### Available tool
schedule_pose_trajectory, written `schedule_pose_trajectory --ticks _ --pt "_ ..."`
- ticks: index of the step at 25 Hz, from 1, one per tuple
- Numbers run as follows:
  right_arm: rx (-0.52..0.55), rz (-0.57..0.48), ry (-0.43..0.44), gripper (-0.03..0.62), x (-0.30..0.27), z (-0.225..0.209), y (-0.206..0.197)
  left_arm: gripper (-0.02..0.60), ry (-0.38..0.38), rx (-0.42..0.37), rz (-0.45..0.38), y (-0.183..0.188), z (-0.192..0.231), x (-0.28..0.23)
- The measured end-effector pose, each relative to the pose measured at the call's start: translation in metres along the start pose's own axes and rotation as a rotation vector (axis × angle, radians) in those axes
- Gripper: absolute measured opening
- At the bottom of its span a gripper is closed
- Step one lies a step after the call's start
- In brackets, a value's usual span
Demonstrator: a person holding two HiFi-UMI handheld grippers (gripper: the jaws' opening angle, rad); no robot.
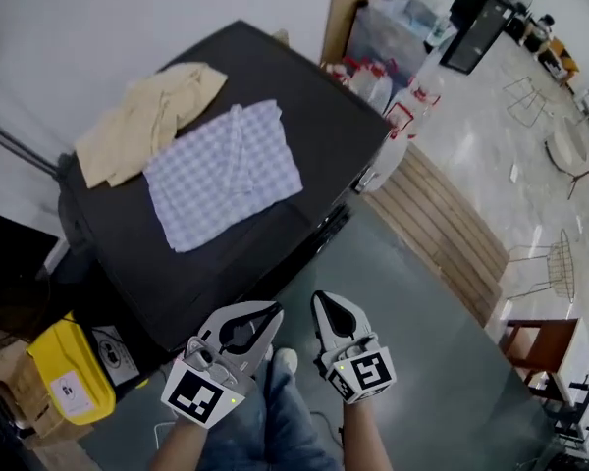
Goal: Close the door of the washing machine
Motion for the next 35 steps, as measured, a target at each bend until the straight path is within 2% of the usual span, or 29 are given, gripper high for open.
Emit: schedule_pose_trajectory --ticks 4,8,11,14,17,21,29,35 --pt "0.170 -0.176 -0.028 0.009 0.004 -0.003 0.146 -0.002 -0.004 -0.144 -0.134 0.108 0.011 -0.036" --pt "0.292 -0.356 -0.065 0.009 0.029 -0.001 0.265 -0.002 -0.012 -0.255 -0.246 0.199 0.008 -0.059" --pt "0.360 -0.449 -0.101 0.009 0.051 0.000 0.325 -0.002 -0.031 -0.318 -0.299 0.246 0.001 -0.071" --pt "0.396 -0.525 -0.140 0.009 0.071 0.002 0.365 -0.002 -0.053 -0.358 -0.333 0.279 -0.008 -0.080" --pt "0.425 -0.565 -0.173 0.009 0.088 0.004 0.385 -0.002 -0.059 -0.370 -0.341 0.290 -0.017 -0.085" --pt "0.400 -0.595 -0.219 0.009 0.105 0.007 0.387 -0.002 -0.052 -0.363 -0.328 0.286 -0.021 -0.083" --pt "0.396 -0.564 -0.293 0.009 0.116 0.006 0.372 -0.002 -0.026 -0.336 -0.314 0.279 -0.015 -0.069" --pt "0.412 -0.534 -0.309 0.009 0.112 0.012 0.366 -0.002 -0.037 -0.327 -0.312 0.276 -0.015 -0.065"
Point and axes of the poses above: the fingertips, and each gripper's own axes: x backward along the fingers, z to its left, y out of its top, the point moved 6 cm from there along x, backward along the fingers, and after that the axes turned 8 degrees about -z, right-handed, at the moved point
